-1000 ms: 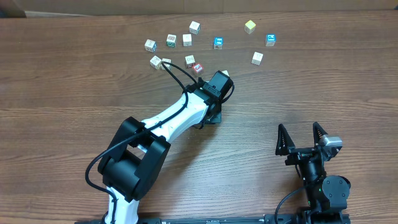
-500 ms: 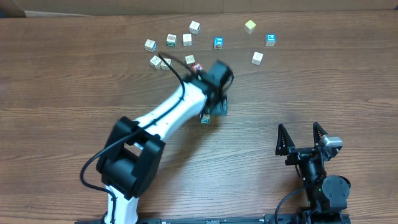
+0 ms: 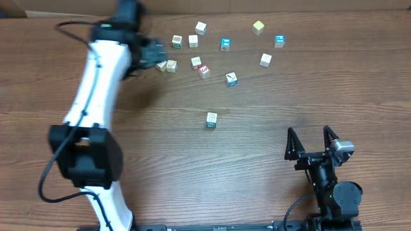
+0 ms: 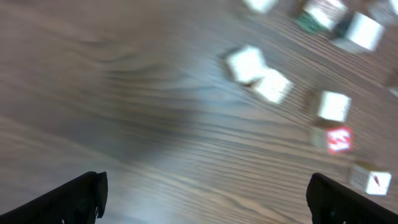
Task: Form a tower
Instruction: 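Open the left gripper and retract it to the upper left, then swing the right gripper over the stack at table centre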
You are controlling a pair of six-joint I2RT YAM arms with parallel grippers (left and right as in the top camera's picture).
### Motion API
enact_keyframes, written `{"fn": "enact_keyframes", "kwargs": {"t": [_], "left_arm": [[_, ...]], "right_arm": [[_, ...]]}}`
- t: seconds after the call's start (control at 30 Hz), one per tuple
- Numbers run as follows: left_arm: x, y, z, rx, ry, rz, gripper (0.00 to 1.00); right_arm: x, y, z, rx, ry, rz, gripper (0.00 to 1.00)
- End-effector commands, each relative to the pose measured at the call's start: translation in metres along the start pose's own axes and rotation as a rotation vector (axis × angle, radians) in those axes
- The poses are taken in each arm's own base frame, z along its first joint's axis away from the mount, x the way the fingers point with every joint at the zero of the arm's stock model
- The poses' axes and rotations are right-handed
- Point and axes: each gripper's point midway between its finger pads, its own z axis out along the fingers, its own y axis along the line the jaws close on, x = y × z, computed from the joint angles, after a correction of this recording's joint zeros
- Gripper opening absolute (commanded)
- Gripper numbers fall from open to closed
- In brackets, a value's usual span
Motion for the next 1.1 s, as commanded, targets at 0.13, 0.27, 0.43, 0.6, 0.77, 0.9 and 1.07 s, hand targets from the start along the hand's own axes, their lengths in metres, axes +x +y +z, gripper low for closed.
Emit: {"fn": "enact_keyframes", "kwargs": {"t": [0.13, 0.27, 0.43, 0.6, 0.77, 0.9, 1.07], "left_arm": [[-0.024, 0.075, -0.014, 0.146, 0.1, -0.14, 0.99], [-0.033, 0.099, -0.017, 0.176, 0.094, -0.197, 0.99], [-0.035, 0.106, -0.018, 0.172, 0.089, -0.211, 0.99], [-0.035, 0.104, -0.018, 0.172, 0.09, -0.206, 1.0], [-0.035, 0.104, -0.018, 0.172, 0.09, -0.207, 1.0], [-0.035, 0.105, -0.017, 0.165, 0.088, -0.206, 1.0], [-0.035, 0.105, -0.017, 0.165, 0.088, -0.206, 1.0]], "right_arm": [[0.008, 0.014, -0.001, -0.084, 0.03, 0.092, 1.0], [0.007, 0.013, -0.001, -0.074, 0.031, 0.254, 1.0], [-0.001, 0.02, -0.002, -0.111, 0.025, 0.383, 1.0], [-0.049, 0.037, -0.012, -0.177, -0.046, 0.365, 1.0], [-0.095, 0.048, -0.017, -0.153, 0.003, 0.316, 1.0], [-0.125, 0.055, -0.006, -0.104, 0.127, 0.319, 1.0], [-0.161, 0.065, 0.019, -0.052, 0.338, 0.309, 1.0]]}}
